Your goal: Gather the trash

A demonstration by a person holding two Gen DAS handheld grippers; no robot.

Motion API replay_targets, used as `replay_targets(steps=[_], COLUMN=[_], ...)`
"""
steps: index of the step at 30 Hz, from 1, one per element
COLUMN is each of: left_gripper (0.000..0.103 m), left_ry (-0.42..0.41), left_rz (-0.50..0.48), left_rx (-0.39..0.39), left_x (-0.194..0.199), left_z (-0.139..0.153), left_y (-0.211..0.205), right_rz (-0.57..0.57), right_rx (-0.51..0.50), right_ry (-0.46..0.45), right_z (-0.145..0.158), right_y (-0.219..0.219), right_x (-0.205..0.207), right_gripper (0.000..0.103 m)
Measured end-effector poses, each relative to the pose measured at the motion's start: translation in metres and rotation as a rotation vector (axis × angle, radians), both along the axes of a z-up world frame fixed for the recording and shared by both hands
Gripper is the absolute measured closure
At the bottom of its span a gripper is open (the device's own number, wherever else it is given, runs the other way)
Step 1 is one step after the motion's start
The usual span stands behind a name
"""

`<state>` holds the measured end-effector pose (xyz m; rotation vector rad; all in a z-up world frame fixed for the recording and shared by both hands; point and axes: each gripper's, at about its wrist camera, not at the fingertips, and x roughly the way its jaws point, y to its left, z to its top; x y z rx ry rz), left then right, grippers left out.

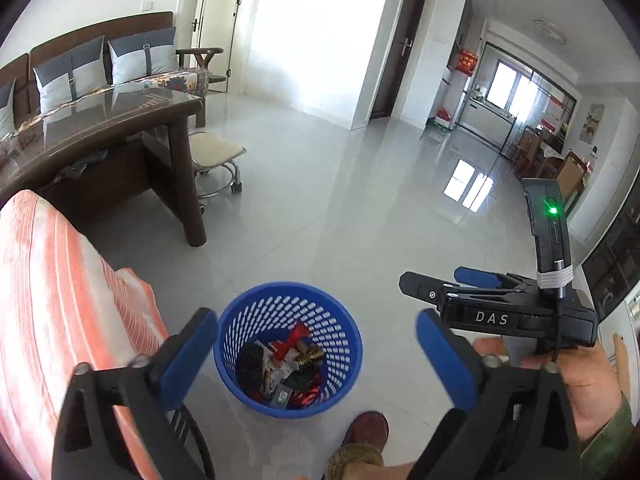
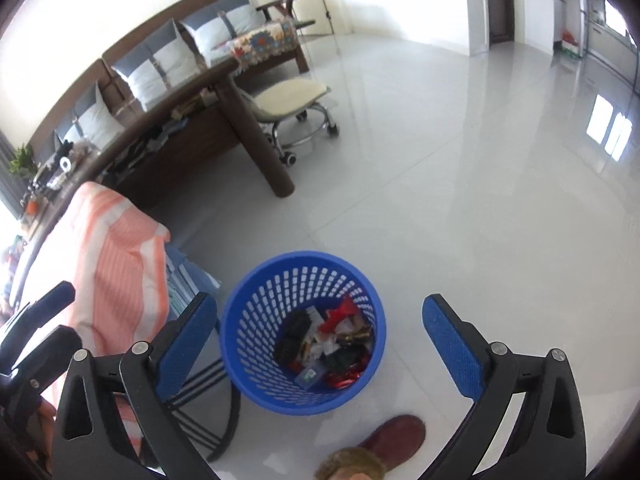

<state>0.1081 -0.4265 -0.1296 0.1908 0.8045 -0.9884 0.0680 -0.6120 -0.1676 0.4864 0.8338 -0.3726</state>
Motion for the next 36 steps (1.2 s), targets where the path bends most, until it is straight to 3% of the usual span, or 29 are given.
replay_targets(steps=[4, 7, 12, 16, 21, 36], left_gripper=[0.000, 0.000, 0.000, 0.000, 0.000, 0.000], left_ry=[-0.029, -0.045, -0.126, -0.049, -0.065, -0.056], left_rz=[0.055, 0.095, 0.211, 0.174, 0.199, 0.186], left_rx=[0.012, 0.033, 0.140, 0.093, 0.115, 0.174], left_x=[-0.025, -0.037, -0.045, -0.043, -0.046, -0.052], left_z=[0.003, 0.007, 0.014, 0.014, 0.018, 0.013], left_y=[0.018, 0.029, 0.037, 0.047, 0.052, 0.051], right_rz=[-0.070, -0.101, -0.093, -0.032, 0.007, 0.034], right_rx=[-0.099, -0.093, -0.128, -0.167, -0.216, -0.169], right_ry=[0.050, 0.050, 0.036, 0.043, 0.072, 0.090], right_z=[0.007, 0.013, 0.036, 0.049, 0.055, 0.047], right_y=[0.028, 0.043, 0.071, 0.092, 0.109, 0.128], right_x=[-0.046, -0.072, -0.097, -0.102, -0.104, -0.102], right_gripper=[0.000, 0.000, 0.000, 0.000, 0.000, 0.000])
